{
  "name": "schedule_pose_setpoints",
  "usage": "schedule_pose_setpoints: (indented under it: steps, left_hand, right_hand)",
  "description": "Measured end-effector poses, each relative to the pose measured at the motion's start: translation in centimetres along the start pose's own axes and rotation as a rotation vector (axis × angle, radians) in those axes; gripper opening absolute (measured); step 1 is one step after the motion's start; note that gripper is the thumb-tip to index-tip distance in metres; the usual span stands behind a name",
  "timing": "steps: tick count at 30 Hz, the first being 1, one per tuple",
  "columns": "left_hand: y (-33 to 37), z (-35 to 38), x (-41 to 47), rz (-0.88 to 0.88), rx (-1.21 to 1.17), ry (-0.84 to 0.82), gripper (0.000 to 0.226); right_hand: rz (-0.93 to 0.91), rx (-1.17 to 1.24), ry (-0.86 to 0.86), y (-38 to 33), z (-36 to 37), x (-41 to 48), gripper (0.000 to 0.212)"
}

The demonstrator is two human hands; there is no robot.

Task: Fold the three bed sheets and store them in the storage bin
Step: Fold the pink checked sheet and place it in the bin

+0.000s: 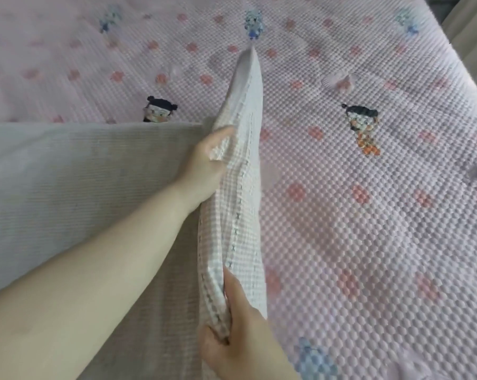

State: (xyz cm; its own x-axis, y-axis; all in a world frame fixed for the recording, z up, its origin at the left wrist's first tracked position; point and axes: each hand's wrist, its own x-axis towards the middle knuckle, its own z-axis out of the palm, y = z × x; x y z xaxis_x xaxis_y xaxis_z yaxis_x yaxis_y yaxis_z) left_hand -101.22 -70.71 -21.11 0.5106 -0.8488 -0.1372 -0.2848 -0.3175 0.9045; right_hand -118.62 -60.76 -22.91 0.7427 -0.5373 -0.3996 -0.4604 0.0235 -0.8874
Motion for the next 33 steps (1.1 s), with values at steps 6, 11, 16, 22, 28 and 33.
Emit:
schedule_pose_setpoints:
  steps: [6,11,16,22,28,33]
  left_hand:
    - [-6.2,-14.6,-0.9,0.041,0.168,0.21,0.064]
    - [-14.6,-23.0,0.0,-0.123,0.378,0.184,0.075]
    - [-22.6,-24.1,-3.5,-0.598,0.18,0.249,0.07]
    - [-22.7,-22.0,-8.1,-0.529,0.426,0.22,0.075]
    - [-23.2,-22.5,-12.8,-0.715,0.328,0.213,0.058]
    - [-23.3,-23.7,-14.0,-0.546,0.361,0.35,0.03]
  right_hand:
    - [-0.042,-0.066,-0.067,-6.1,12.2,4.6,0.078]
    - [-0.002,-0.127,-0.292,-6.7,20.6,8.4,0.084]
    - [-0.158,-0.312,-0.112,-3.9,21.4,7.7,0.05]
    - [-0.007,-0.384,0.791,0.9,16.2,7.0,0.045]
    - [0.422,-0.053,0.515,0.7,14.8,7.5,0.074]
    - [0.533,-0.103,0.514,0.5,15.5,8.5,0.062]
